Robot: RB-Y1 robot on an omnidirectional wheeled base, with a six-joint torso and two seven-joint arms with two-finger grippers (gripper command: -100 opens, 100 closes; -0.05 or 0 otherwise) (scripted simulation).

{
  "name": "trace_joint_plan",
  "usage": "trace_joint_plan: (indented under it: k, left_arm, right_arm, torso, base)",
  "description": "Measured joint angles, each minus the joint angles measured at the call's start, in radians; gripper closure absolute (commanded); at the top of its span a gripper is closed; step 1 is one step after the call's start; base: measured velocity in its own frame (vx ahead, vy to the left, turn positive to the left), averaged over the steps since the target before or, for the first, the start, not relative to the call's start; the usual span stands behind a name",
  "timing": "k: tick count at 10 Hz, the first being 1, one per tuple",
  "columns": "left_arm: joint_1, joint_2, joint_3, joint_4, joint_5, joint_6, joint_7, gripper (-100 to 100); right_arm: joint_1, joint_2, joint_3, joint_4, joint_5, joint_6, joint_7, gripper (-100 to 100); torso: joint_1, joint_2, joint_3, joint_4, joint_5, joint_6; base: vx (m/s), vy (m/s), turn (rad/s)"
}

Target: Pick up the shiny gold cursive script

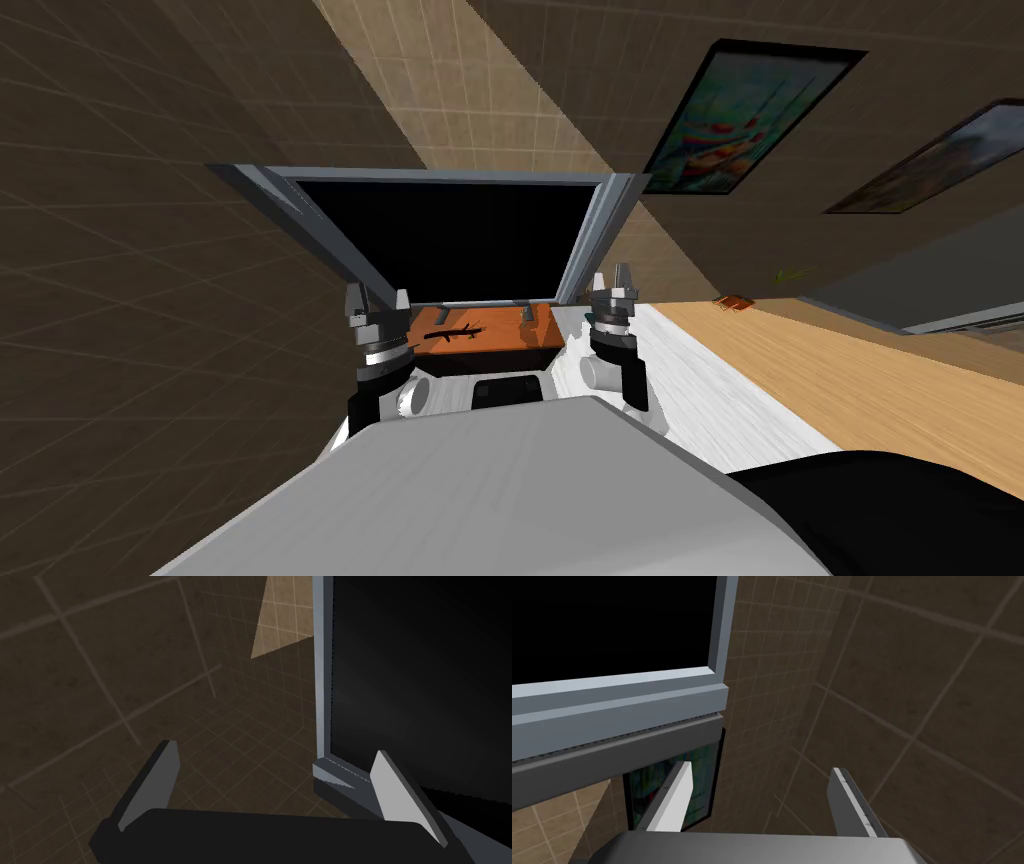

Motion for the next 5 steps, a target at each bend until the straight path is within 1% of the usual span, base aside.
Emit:
trace_joint_plan:
  k: [1,3,4,5]
  left_arm:
    - [0.0,0.0,0.0,0.0,0.0,0.0,0.0,0]
    - [0.0,0.0,0.0,0.0,0.0,0.0,0.0,0]
    - [0.0,0.0,0.0,0.0,0.0,0.0,0.0,0]
    - [0.0,0.0,0.0,0.0,0.0,0.0,0.0,0]
  right_arm:
    - [-0.003,-0.011,0.001,0.015,-0.008,0.007,0.003,-100]
    - [-0.003,-0.032,0.013,0.042,-0.024,0.035,0.016,-100]
    - [-0.001,-0.045,0.018,0.055,-0.036,0.051,0.022,-100]
    - [0.004,-0.067,0.015,0.066,-0.055,0.074,0.024,-100]
  torso:
    - [0.0,0.0,0.0,0.0,0.0,-0.001]
    - [-0.002,0.0,0.0,0.0,0.0,0.0]
    - [-0.001,0.0,0.0,0.0,0.0,-0.001]
    - [-0.002,0.001,0.0,0.0,0.0,0.0]
  base:
    - [-0.01,-0.024,0.278]
    - [-0.01,-0.021,0.288]
    - [-0.014,-0.02,0.314]
    - [-0.016,-0.025,0.34]
